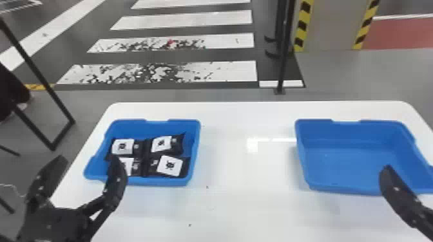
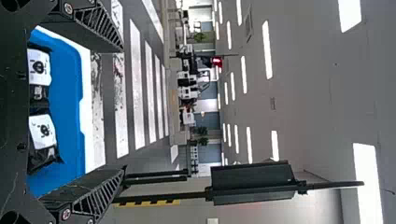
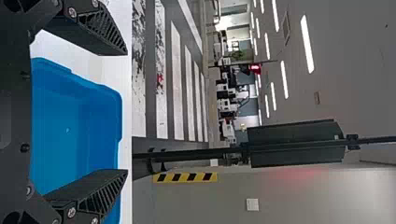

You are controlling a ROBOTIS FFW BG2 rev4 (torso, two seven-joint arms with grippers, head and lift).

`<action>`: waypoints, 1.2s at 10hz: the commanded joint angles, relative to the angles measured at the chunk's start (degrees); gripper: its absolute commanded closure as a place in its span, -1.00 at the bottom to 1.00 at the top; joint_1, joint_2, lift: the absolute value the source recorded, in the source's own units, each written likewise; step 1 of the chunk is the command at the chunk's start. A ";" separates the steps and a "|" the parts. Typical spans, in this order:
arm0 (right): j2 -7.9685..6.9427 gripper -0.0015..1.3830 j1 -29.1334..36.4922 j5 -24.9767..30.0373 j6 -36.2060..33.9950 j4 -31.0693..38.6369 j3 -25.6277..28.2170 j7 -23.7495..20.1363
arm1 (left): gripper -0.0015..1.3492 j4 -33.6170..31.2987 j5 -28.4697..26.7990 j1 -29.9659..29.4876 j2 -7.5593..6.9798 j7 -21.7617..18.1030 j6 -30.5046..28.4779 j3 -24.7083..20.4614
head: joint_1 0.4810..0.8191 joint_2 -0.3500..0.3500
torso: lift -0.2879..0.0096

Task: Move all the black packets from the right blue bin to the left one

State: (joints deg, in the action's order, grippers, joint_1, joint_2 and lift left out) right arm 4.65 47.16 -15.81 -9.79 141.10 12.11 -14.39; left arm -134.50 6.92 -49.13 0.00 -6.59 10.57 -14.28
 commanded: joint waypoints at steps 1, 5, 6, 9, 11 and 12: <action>0.00 -0.80 -0.06 -0.19 0.37 -0.13 0.00 -0.02 | -0.83 -0.01 0.85 -0.23 0.15 0.00 -0.44 0.92 | 0.27 0.30 | -0.01; -0.26 -0.80 -0.06 -0.88 1.08 -0.27 0.23 0.07 | -0.83 -0.15 1.31 -0.51 0.15 0.00 -0.44 1.26 | 0.27 0.27 | -0.01; -0.26 -0.80 -0.06 -0.88 1.36 -0.27 0.34 -0.02 | -0.83 -0.15 1.31 -0.51 0.15 0.00 -0.44 1.26 | 0.27 0.26 | -0.01; -0.26 -0.80 0.08 -1.10 1.50 -0.27 0.46 0.07 | -0.83 -0.29 1.65 -0.65 0.15 0.00 -0.87 1.49 | 0.27 0.25 | -0.01; -0.26 -0.80 0.08 -1.10 1.50 -0.27 0.46 0.07 | -0.83 -0.29 1.77 -0.51 0.15 0.00 -1.43 1.95 | 0.27 0.24 | -0.01; -0.26 -0.80 0.08 -1.10 1.64 -0.27 0.46 0.07 | -0.83 -0.29 1.99 -0.51 0.15 0.00 -1.01 2.17 | 0.27 0.23 | -0.01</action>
State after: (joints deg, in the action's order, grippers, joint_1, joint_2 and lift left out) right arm 4.41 47.25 -16.95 -8.26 140.83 12.57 -14.35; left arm -134.79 8.83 -49.65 0.00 -6.59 9.34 -12.27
